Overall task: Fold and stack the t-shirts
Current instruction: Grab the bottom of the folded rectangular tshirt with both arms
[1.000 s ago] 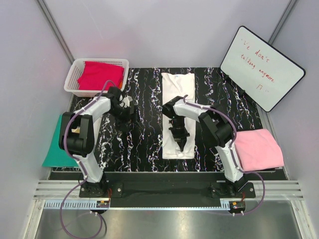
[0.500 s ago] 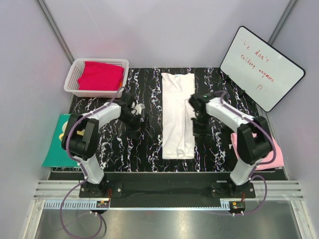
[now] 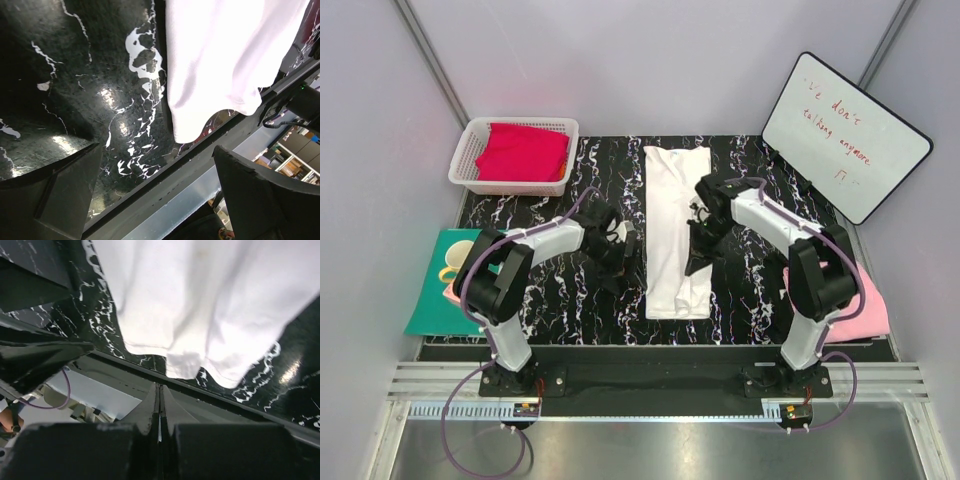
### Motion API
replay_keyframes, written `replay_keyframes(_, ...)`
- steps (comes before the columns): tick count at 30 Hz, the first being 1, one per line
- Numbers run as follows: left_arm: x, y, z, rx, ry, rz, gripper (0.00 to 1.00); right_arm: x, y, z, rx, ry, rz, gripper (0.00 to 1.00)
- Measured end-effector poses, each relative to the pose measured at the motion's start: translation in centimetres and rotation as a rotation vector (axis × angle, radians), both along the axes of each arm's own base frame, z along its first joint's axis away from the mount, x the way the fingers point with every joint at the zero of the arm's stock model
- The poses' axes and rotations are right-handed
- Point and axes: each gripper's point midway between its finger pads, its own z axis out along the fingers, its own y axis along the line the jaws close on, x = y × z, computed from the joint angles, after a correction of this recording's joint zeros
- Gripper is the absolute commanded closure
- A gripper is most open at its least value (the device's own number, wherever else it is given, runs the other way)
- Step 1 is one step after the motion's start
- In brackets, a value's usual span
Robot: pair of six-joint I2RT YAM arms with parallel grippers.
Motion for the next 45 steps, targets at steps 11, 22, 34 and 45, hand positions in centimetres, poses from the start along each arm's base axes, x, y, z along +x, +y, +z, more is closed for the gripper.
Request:
replay_keyframes(11, -0.7, 0.7, -0.8, 0.034, 0.019, 0.026, 0.01, -2.9, 4.6, -5.9, -0.047, 0.138, 0.21, 1.0)
replay_keyframes(22, -0.5, 1.0, -0.9, 0.054, 0.006, 0.035, 0.01, -4.6, 0.2, -7.3, -0.263, 0.185, 0.255, 1.0)
replay_keyframes(34, -0.5, 1.0, -0.9, 0.056, 0.006, 0.038, 0.01, -5.1, -1.1, -6.7, -0.305, 0.153, 0.259, 0.94)
replay_keyframes(45, -2.1, -0.7, -0.8, -0.069, 0.043, 0.088, 0.17, -2.2, -3.8, 1.5, -0.023, -0.143, -0.039, 0.28)
